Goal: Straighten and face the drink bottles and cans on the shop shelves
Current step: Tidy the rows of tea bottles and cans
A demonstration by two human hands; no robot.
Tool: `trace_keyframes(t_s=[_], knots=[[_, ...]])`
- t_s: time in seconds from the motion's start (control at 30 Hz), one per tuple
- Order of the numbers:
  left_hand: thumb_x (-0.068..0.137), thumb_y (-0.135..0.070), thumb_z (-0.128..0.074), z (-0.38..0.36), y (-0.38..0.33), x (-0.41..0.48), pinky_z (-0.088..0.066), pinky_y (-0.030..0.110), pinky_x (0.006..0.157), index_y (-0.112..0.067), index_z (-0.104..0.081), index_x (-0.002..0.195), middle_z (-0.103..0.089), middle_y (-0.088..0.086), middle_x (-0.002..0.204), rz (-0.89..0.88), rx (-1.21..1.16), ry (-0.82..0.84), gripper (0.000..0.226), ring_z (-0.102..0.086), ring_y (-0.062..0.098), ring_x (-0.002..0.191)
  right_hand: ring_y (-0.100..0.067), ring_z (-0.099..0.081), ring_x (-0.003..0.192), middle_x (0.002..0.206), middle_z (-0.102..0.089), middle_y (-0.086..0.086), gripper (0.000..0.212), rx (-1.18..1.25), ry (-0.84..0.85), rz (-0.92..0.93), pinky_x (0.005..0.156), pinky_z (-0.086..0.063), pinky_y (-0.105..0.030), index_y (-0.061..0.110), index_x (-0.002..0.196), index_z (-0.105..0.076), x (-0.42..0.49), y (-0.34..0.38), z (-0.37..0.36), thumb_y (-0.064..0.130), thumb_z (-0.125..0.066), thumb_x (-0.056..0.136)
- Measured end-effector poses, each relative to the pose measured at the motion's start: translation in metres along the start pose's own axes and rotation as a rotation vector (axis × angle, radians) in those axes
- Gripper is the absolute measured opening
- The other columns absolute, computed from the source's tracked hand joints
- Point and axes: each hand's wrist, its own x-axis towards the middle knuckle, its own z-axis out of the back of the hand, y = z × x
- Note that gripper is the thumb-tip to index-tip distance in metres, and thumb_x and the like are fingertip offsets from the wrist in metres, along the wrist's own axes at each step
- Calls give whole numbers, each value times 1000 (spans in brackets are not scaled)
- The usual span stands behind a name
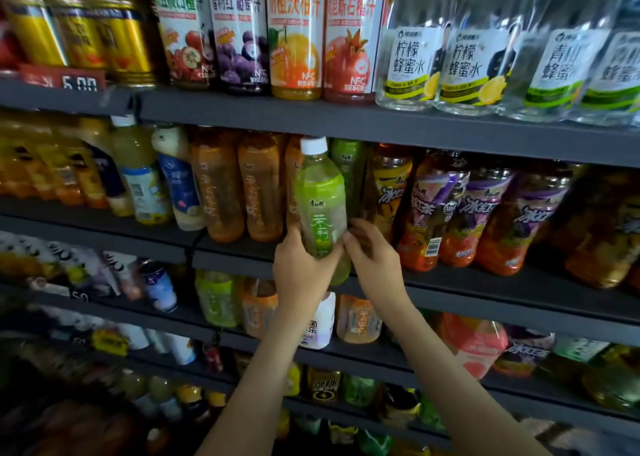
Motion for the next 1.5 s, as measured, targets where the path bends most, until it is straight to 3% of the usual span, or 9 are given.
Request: trace_keyframes(t_s=[0.23,0.43,0.73,0.9,1.07,1.17,1.3,1.37,1.5], knots=[[76,-54,-68,17,-6,-3,-45,27,73,-27,-57,101,-56,-14,85,50,-6,60,38,-55,9,85,9,-57,84,98,-62,8,25,82,81,-38,70,-46,-6,15,117,-62,-6,11,2,24,-56,95],[77,-47,-72,9,-12,11,-43,27,66,-17,-62,100,-61,-7,83,-33,75,35,39,-61,17,81,4,-58,91,103,-62,10,28,39,-4,6,76,-46,-6,14,121,-59,-4,9,4,20,-56,94],[80,-43,-71,-28,-7,33,-41,28,94,-7,-52,127,-43,12,134,-99,115,40,62,-49,29,119,-3,-30,97,110,-45,-9,46,-268,-641,72,85,-26,-1,0,117,-44,5,-17,34,-1,-69,78],[80,-37,-72,-42,-9,35,-42,35,100,1,-34,139,-42,20,138,-138,169,-10,80,-44,32,127,-27,-41,119,127,-46,-16,75,-334,-587,-44,100,-34,-31,-1,133,-36,18,-29,47,20,-78,75],[81,-28,-73,-45,-12,32,-48,37,92,-1,-33,138,-40,20,137,-124,248,-51,75,-44,33,125,-24,-47,116,121,-54,-9,60,-394,-504,-117,88,-35,-23,5,129,-44,24,-35,61,32,-71,83],[74,-14,-79,-51,-10,22,-54,39,81,0,-46,121,-49,25,119,-290,260,-166,59,-53,36,108,-21,-51,110,117,-56,-5,56,-341,-510,-98,86,-39,-25,9,127,-49,20,-35,66,30,-71,81],[80,-9,-74,-64,-18,11,-47,18,60,-1,-58,105,-63,12,93,-453,132,-52,30,-65,23,79,-19,-56,104,112,-60,-1,52,-301,-518,-92,90,-47,-36,14,125,-51,11,-40,70,34,-68,80],[79,-10,-75,-73,-23,9,-49,21,58,2,-61,108,-67,12,92,-440,136,-7,33,-68,24,77,-17,-59,95,105,-62,0,45,-234,-512,-95,83,-51,-37,16,118,-53,7,-42,72,35,-67,79],[82,-12,-73,-84,-30,5,-54,30,69,3,-58,118,-66,16,103,-398,150,25,42,-68,29,92,-2,-57,74,92,-63,-2,19,-98,-517,-82,65,-45,-11,18,98,-56,1,-40,81,22,-67,83]])
